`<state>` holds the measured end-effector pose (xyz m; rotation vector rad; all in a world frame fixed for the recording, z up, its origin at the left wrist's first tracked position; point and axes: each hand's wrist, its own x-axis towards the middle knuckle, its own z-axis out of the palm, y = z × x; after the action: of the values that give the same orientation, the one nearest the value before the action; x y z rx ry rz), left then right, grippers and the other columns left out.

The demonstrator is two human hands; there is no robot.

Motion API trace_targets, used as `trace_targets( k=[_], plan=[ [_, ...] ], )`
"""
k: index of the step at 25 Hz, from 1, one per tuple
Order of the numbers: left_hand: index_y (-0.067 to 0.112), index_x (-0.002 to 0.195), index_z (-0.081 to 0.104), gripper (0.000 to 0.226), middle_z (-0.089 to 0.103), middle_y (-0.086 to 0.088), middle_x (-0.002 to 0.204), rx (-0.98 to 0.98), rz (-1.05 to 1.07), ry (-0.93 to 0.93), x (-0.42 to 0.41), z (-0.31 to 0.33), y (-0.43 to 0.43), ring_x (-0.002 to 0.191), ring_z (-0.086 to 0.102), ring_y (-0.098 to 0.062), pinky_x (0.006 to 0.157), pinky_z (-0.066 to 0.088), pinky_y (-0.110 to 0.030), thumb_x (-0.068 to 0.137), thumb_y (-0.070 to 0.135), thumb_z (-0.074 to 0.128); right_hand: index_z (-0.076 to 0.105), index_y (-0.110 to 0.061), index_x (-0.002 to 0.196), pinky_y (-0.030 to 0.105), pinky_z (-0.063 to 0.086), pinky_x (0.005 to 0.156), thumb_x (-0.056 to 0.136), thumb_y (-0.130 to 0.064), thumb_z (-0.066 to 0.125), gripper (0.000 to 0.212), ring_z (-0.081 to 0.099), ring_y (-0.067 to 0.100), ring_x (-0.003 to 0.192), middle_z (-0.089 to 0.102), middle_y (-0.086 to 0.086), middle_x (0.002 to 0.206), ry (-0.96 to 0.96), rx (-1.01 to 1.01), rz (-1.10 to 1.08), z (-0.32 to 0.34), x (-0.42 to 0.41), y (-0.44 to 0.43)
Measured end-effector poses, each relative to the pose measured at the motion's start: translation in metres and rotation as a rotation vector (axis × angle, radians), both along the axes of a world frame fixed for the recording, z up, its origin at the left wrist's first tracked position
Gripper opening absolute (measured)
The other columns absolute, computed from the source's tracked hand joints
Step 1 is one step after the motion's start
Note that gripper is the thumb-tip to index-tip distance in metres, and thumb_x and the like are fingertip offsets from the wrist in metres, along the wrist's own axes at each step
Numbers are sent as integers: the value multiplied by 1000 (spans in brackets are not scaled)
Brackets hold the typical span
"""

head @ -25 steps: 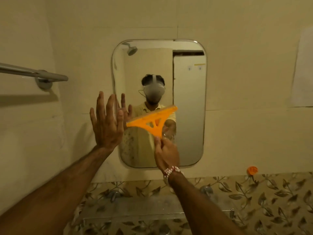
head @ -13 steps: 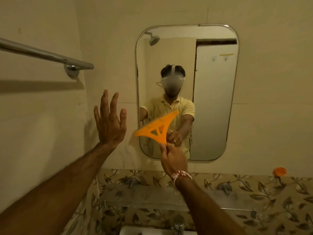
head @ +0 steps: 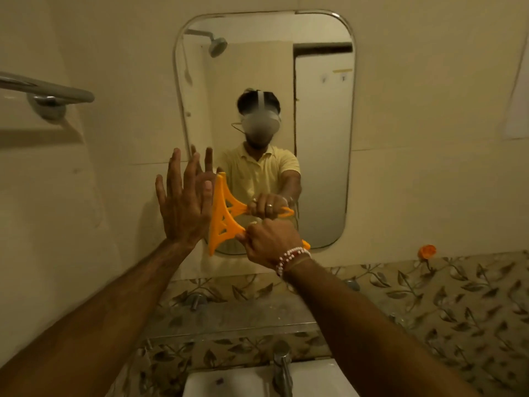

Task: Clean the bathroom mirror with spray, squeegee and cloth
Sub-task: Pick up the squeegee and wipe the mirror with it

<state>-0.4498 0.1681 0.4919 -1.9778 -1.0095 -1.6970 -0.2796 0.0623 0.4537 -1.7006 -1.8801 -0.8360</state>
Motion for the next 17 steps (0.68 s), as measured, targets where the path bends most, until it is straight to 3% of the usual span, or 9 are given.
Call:
trace_targets(
  k=[3, 6, 11, 17],
  plan=[
    [22, 160, 33, 55, 23, -12, 172, 12, -6, -18, 6, 3, 3, 156, 28, -29, 123, 21, -64, 109, 43, 34, 60, -21, 67, 27, 26, 50, 98, -55, 40, 50, 59, 25, 53, 52, 0, 56, -59, -81, -15, 5, 20, -9],
    [19, 159, 35, 57, 22, -12, 172, 27, 17, -7, 0, -1, 11, 157, 27, -30, 123, 20, -65, 109, 45, 32, 65, -21, 75, 27, 29, 52, 99, -55, 37, 50, 54, 22, 53, 57, 1, 62, -86, -107, -66, -2, 65, -27],
    [23, 161, 31, 58, 19, -10, 173, 53, 12, 31, 1, -7, 16, 159, 21, -27, 125, 16, -63, 108, 45, 34, 59, -25, 77, 27, 34, 52, 98, -60, 34, 48, 40, 15, 48, 35, -10, 55, -140, -177, -206, -7, 159, -71],
    [22, 163, 29, 60, 19, -13, 173, 79, 2, 59, 7, -7, 12, 159, 20, -28, 126, 13, -62, 107, 44, 35, 49, -26, 75, 24, 38, 49, 97, -66, 22, 52, 42, 12, 44, 42, -8, 54, -112, -196, -348, -18, 207, -103]
  ],
)
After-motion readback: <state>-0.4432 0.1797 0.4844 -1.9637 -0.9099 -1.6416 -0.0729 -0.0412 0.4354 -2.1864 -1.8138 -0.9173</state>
